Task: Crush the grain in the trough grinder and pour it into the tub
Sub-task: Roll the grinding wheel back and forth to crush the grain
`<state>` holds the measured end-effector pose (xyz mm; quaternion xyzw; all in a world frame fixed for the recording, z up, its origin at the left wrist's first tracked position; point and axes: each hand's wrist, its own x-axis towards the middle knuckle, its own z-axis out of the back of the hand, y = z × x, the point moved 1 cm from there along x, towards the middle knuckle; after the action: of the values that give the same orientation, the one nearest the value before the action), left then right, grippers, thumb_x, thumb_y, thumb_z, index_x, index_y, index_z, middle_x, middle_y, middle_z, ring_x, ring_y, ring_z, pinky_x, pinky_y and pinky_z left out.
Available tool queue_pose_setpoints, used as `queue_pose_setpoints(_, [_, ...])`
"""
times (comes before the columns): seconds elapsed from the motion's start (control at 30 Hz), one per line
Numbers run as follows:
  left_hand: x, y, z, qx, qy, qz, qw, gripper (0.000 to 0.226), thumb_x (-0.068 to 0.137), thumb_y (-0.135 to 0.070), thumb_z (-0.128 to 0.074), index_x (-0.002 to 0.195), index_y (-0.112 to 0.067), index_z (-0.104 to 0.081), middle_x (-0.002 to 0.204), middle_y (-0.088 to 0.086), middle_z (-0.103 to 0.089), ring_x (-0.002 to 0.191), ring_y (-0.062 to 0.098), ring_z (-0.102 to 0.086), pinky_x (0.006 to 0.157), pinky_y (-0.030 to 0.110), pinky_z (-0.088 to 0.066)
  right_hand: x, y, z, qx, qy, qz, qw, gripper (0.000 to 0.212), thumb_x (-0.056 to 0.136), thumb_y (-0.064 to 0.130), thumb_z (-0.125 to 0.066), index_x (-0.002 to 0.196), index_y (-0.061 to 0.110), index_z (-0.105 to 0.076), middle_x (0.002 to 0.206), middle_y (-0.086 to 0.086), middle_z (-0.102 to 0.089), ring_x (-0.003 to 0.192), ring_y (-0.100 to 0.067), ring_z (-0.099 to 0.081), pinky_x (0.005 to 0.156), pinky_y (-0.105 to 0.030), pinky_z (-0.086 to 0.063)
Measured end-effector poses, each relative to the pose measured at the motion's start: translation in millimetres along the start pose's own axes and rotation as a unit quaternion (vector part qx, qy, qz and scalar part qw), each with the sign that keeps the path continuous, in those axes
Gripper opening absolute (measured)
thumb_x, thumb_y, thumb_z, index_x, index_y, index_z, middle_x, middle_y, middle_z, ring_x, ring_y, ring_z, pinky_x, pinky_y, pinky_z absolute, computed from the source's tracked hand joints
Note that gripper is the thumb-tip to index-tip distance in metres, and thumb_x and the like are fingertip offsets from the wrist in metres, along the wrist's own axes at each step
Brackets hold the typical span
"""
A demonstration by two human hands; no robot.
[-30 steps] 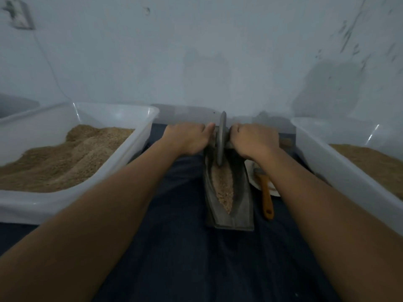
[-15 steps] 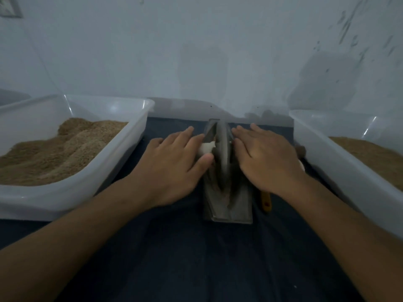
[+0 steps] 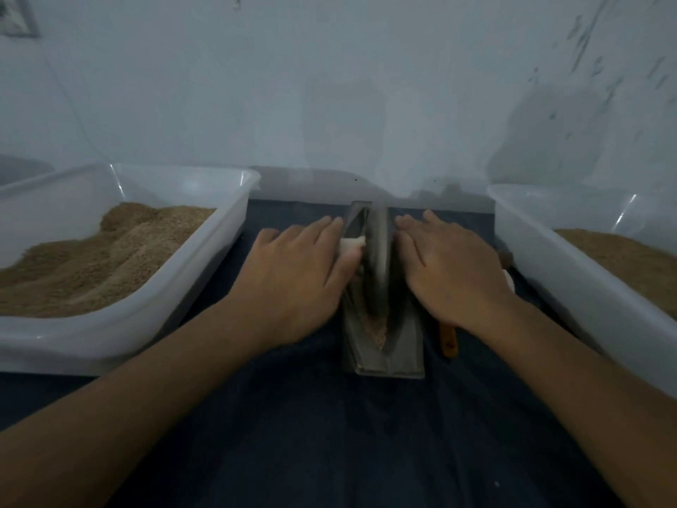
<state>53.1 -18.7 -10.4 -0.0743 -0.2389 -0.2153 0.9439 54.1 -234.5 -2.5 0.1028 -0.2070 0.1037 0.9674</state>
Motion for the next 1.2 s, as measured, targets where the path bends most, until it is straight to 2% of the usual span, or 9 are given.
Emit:
queue_pose_setpoints(0.1, [-38.0, -0.6, 16.1, -0.028, -0.005, -0.036, 0.999, 0.068, 0.107, -0.06, -0.007, 0.159, -0.025, -0.035, 0.164, -0.006, -0.038, 0.146, 0.012, -0.038, 0.118, 0.04, -0.03, -38.4, 9.0, 16.8, -0.027, -0.056, 0.038, 0.997, 0.058, 0.107, 0.047, -0.02, 0.154, 0.023, -0.044, 0.157, 0.005, -0.046, 0.149, -0.015, -0.036, 0.12, -0.034, -0.022])
queue_pose_setpoints(0.23, [-33.0, -0.8, 12.6, -0.004, -0.012, -0.047, 0.999, 0.07, 0.106, -0.063, -0.005, 0.159, -0.027, -0.034, 0.164, -0.006, -0.037, 0.147, 0.012, -0.037, 0.12, 0.044, -0.03, -36.5, 4.3, 16.1, -0.004, -0.027, 0.037, 0.999, 0.052, 0.108, 0.046, -0.022, 0.15, 0.03, -0.048, 0.15, 0.009, -0.054, 0.141, -0.014, -0.045, 0.119, -0.036, -0.028])
queue_pose_setpoints(0.3, [-8.1, -0.5, 2.1, 0.011, -0.008, -0.035, 0.999, 0.07, 0.105, -0.065, -0.008, 0.156, -0.028, -0.039, 0.162, -0.003, -0.041, 0.143, 0.016, -0.042, 0.117, 0.046, -0.033, -18.3, -0.9, 7.1, 0.011, -0.019, 0.029, 0.999, 0.044, 0.109, 0.043, -0.024, 0.136, 0.031, -0.058, 0.129, 0.009, -0.064, 0.121, -0.016, -0.056, 0.103, -0.038, -0.041])
queue_pose_setpoints(0.4, [45.9, 8.3, -16.4, 0.005, 0.028, 0.017, 0.999, 0.073, 0.098, -0.068, -0.008, 0.145, -0.031, -0.05, 0.152, -0.001, -0.051, 0.134, 0.025, -0.051, 0.109, 0.048, -0.035, 26.8, -7.9, -7.1, -0.025, -0.013, -0.009, 1.0, 0.039, 0.108, 0.041, -0.024, 0.102, 0.025, -0.059, 0.104, 0.001, -0.063, 0.098, -0.025, -0.059, 0.078, -0.039, -0.037])
queue_pose_setpoints(0.6, [96.1, 20.7, -25.5, -0.016, 0.1, 0.092, 0.991, 0.089, 0.083, -0.074, 0.007, 0.119, -0.027, -0.06, 0.129, 0.006, -0.064, 0.119, 0.032, -0.058, 0.101, 0.057, -0.039, 90.1, -9.6, -18.1, -0.099, 0.018, -0.084, 0.991, 0.041, 0.105, 0.038, -0.021, 0.093, 0.02, -0.056, 0.1, -0.009, -0.067, 0.088, -0.032, -0.058, 0.074, -0.042, -0.039])
queue_pose_setpoints(0.73, [50.5, 14.7, -15.7, -0.04, 0.069, 0.058, 0.995, 0.064, 0.098, -0.063, -0.007, 0.124, -0.035, -0.058, 0.136, -0.004, -0.062, 0.122, 0.025, -0.057, 0.097, 0.049, -0.038, 47.2, -2.9, -10.4, -0.088, -0.04, -0.019, 0.995, 0.039, 0.107, 0.036, -0.025, 0.087, 0.022, -0.054, 0.09, -0.003, -0.063, 0.084, -0.029, -0.059, 0.072, -0.039, -0.038])
queue_pose_setpoints(0.87, [-14.0, 6.9, 11.4, -0.069, 0.023, -0.008, 0.997, 0.068, 0.102, -0.062, -0.009, 0.157, -0.036, -0.039, 0.162, -0.014, -0.04, 0.143, 0.012, -0.041, 0.116, 0.04, -0.031, -17.3, 2.1, 6.1, -0.019, -0.066, 0.034, 0.997, 0.045, 0.108, 0.041, -0.025, 0.113, 0.024, -0.066, 0.107, 0.007, -0.067, 0.104, -0.018, -0.061, 0.096, -0.04, -0.045])
queue_pose_setpoints(0.97, [-34.4, 1.9, 21.0, -0.052, 0.015, -0.033, 0.998, 0.071, 0.103, -0.064, -0.006, 0.162, -0.034, -0.03, 0.167, -0.017, -0.028, 0.149, 0.004, -0.028, 0.12, 0.032, -0.019, -36.9, 0.3, 13.8, -0.008, -0.032, 0.051, 0.998, 0.05, 0.109, 0.048, -0.021, 0.14, 0.03, -0.055, 0.135, 0.013, -0.062, 0.132, -0.013, -0.052, 0.115, -0.044, -0.038])
queue_pose_setpoints(1.2, [34.0, 8.7, -15.4, 0.003, 0.022, 0.024, 0.999, 0.069, 0.099, -0.069, -0.012, 0.152, -0.038, -0.042, 0.159, -0.009, -0.044, 0.141, 0.019, -0.045, 0.112, 0.048, -0.034, 22.7, -5.9, -4.0, -0.009, -0.016, -0.007, 1.0, 0.044, 0.11, 0.042, -0.026, 0.132, 0.027, -0.061, 0.132, 0.003, -0.064, 0.124, -0.021, -0.056, 0.108, -0.043, -0.04])
